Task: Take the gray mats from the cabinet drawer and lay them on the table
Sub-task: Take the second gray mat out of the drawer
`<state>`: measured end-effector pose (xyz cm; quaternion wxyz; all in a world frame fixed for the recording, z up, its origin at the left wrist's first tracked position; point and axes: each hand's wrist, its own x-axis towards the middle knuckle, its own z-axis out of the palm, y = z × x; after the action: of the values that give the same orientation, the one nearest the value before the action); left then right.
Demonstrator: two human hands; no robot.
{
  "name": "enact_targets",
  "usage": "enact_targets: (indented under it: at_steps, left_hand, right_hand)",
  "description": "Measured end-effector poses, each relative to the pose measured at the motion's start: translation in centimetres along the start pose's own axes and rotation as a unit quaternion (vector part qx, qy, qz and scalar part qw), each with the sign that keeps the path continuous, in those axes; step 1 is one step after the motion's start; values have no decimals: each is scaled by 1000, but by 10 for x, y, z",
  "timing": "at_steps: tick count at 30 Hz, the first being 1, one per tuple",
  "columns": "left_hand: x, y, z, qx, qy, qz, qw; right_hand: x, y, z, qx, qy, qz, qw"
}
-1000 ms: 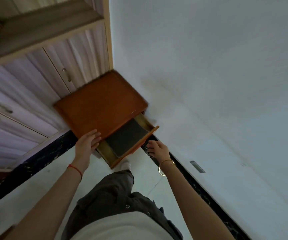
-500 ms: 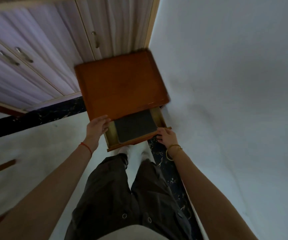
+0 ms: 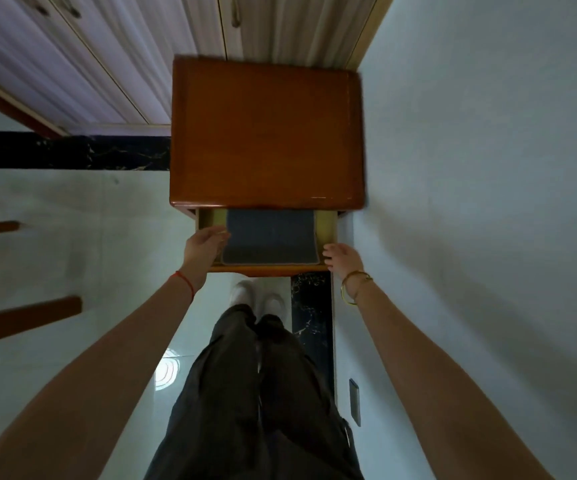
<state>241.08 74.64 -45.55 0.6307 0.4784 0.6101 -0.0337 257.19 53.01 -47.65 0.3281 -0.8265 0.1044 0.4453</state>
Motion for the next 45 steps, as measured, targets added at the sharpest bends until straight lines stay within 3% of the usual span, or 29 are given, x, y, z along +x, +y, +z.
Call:
enact_targets:
  at_steps: [5,12,19,24,29,33,40,45]
  left_hand:
    - [53,-35,17,92,0,-5,996]
    - [134,-72,33,177,-5,-19,984]
    - [199,-92,39,252,-26,-25,967]
    - [225,-107,44,242,-27,-58,968]
    - [225,-113,41,183,-38,-118,975]
    - [218,-112,36,222,-32,-98,970]
    - [194,-91,33,159,-61,-62,983]
    - [148,-84,10,173,-59,-28,983]
  right_hand:
    - [69,35,22,-49,-15,6,999]
    - [134,55,46,-103,30,6,994]
    - [199,67,66,-225,27,-53,973]
    - [225,74,79,-193,26,23,981]
    - [228,76,80,-127,47,82,987]
    - [219,73,77,-108,50,77,990]
    - [193,72,68,-82,60,46,994]
    - [139,68,71,-100,72,13,992]
